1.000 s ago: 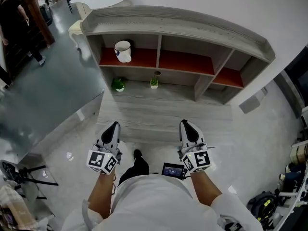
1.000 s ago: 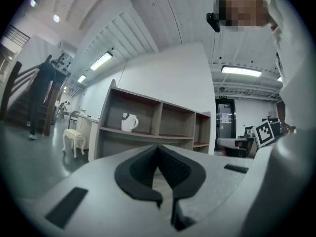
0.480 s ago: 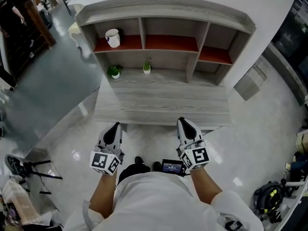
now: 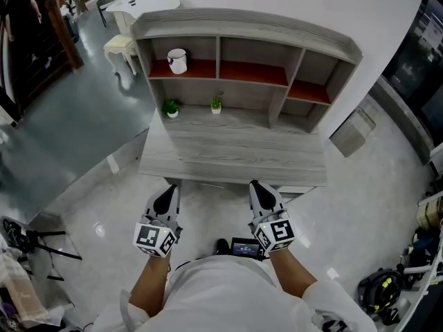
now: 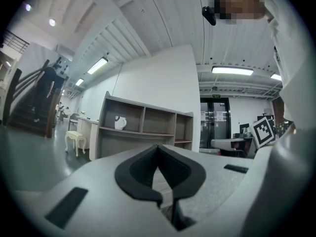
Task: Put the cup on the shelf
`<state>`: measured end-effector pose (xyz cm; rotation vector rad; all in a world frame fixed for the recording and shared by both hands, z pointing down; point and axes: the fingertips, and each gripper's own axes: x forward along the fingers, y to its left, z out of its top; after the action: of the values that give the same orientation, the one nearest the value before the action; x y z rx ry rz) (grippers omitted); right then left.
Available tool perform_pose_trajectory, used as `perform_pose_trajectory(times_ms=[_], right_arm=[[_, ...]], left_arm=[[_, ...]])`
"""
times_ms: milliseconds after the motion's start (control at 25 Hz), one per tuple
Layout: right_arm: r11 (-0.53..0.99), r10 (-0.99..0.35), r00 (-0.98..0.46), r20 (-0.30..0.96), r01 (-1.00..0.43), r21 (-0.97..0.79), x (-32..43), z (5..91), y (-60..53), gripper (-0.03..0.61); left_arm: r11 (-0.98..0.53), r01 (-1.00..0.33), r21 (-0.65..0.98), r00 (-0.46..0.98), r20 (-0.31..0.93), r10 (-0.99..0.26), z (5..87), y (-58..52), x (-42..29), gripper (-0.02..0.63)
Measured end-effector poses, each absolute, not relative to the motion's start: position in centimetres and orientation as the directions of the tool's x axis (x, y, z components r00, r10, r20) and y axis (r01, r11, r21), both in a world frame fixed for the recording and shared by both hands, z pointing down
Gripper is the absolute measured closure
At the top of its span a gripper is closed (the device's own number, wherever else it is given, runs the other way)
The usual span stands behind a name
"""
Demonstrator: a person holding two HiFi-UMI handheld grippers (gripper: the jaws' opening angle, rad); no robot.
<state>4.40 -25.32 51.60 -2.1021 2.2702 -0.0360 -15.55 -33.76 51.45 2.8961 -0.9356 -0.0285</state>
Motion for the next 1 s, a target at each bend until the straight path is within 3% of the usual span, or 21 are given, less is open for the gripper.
perform_pose_trajectory(times_ms=[520,1000], right_arm=[[0.097,-0.995,-0.098,0.001,-0.995,-0.038,-6.2,51.3,-22.5,0.541],[0.185,-0.983,-0.185,-0.013,-0.983,-0.006,-6.6,50.4,-19.6,0.541]], left_arm=[[-0.786,-0.6,0.148,0.794,-0.008,-0.608,51.9,-30.7,-25.8,0.606],[-0.779,-0.615,0.12,0.784,-0.013,-0.621,50.7,-26.4,-26.2,0.606]])
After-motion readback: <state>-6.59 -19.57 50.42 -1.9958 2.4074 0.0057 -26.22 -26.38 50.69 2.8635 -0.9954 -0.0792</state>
